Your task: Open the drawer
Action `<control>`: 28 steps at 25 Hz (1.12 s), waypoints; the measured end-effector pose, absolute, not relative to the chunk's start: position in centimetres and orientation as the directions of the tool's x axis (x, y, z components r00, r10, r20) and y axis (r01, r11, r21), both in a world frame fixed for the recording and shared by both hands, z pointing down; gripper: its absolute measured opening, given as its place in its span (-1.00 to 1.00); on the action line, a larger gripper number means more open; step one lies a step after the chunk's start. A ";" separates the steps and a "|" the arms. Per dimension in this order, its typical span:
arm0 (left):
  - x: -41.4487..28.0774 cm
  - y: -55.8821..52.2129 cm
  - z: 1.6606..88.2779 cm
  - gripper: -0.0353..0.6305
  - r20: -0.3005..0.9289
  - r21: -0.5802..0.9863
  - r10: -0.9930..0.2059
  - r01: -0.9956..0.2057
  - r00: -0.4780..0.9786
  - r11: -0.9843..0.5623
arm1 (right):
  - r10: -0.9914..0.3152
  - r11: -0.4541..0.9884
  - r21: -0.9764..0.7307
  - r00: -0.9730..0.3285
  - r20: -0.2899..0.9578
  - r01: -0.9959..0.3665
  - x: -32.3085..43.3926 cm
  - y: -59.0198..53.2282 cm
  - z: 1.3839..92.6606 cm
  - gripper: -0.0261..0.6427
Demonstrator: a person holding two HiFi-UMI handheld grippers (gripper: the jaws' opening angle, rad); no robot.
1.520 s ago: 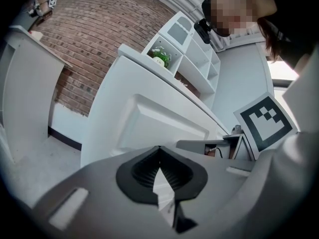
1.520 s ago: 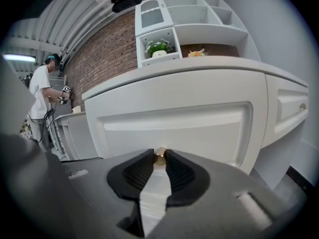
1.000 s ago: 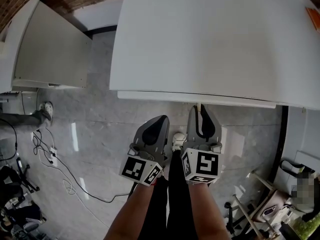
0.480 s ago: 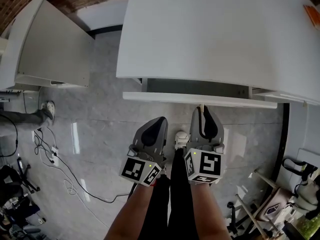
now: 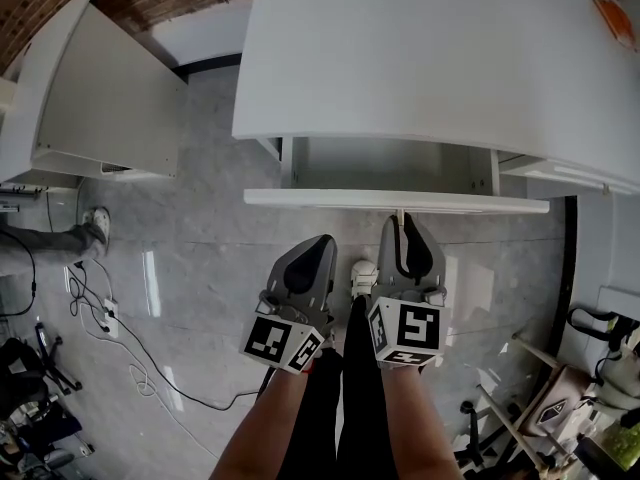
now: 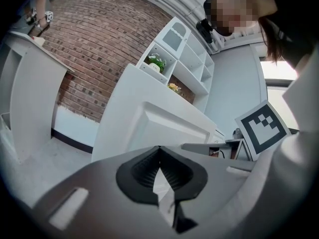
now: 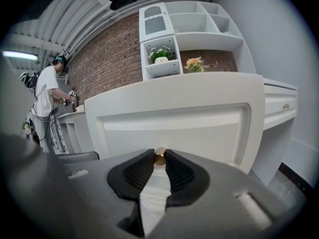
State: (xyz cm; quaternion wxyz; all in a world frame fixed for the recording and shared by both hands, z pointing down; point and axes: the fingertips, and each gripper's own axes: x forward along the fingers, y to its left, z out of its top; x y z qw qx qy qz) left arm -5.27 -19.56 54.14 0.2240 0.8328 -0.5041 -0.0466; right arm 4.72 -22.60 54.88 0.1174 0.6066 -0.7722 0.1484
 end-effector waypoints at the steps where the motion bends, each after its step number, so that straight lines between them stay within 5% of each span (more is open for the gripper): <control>1: -5.2 -19.4 54.2 -0.88 0.148 0.421 -0.859 -0.818 0.489 -0.393 | -0.902 0.219 -0.087 -0.236 0.361 -0.972 4.7 -22.4 54.9 -0.71; 28: -3.3 -12.6 53.5 -0.88 0.125 0.411 -0.810 -0.773 0.573 -0.483 | -0.914 0.197 -0.067 -0.208 0.348 -0.978 5.2 -14.2 54.8 -0.71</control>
